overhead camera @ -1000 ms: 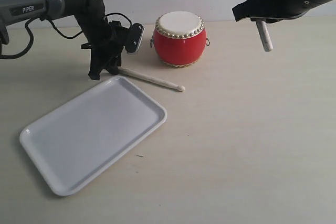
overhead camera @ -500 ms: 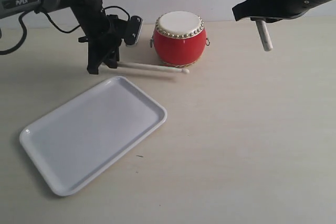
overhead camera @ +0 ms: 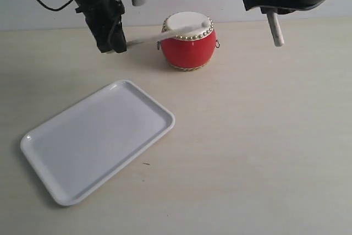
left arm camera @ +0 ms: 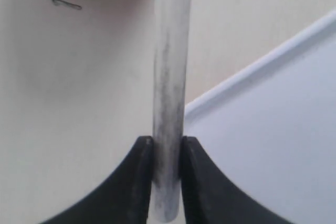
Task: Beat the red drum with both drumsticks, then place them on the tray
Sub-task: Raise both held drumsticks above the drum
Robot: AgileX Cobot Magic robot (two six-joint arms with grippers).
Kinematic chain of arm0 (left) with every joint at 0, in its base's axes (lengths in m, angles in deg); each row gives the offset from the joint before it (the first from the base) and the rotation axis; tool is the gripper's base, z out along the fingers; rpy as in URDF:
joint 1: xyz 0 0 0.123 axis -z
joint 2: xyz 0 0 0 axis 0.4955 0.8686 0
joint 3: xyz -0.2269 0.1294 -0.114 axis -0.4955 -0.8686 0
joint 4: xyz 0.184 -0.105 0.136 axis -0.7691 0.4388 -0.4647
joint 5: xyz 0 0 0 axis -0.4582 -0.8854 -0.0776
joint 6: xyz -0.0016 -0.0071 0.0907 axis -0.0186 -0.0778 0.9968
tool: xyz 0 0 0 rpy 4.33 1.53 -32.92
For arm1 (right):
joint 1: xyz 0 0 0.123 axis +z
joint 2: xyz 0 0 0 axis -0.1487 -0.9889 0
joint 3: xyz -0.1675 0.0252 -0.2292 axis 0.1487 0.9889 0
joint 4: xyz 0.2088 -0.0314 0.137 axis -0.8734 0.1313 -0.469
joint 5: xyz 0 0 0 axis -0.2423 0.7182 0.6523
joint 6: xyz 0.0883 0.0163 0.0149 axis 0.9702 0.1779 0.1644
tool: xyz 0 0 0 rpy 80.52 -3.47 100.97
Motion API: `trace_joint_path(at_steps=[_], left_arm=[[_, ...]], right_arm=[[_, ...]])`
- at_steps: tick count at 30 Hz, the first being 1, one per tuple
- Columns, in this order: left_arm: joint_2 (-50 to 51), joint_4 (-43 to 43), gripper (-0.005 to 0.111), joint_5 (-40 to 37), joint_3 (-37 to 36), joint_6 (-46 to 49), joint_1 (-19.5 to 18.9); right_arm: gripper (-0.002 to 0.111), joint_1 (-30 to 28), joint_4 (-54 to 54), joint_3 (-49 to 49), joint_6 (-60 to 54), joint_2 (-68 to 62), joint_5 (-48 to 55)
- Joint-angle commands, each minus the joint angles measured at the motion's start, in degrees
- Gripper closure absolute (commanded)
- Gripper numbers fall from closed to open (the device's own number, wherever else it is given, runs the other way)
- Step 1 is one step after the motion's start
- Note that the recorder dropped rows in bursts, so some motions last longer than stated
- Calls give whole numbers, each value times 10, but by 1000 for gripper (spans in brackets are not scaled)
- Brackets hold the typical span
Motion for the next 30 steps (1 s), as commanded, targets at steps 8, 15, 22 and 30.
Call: trace_joint_path(at_steps=[8,15,22,30], left_arm=[[-64,25,107,-5,0,-340,2],[-109,31,107,-5,-20,-426,3],[-198,42,107,-5,-139,-432,3],[-252,72,107,141,-289,-471,3]], right_arm=[[108,-2,-8,-82,23,5,82],[108,-2,18,-134,25,5,218],[108,-2,12,-147,25,5,252],[108,-2,2,-147,25,-46,235]])
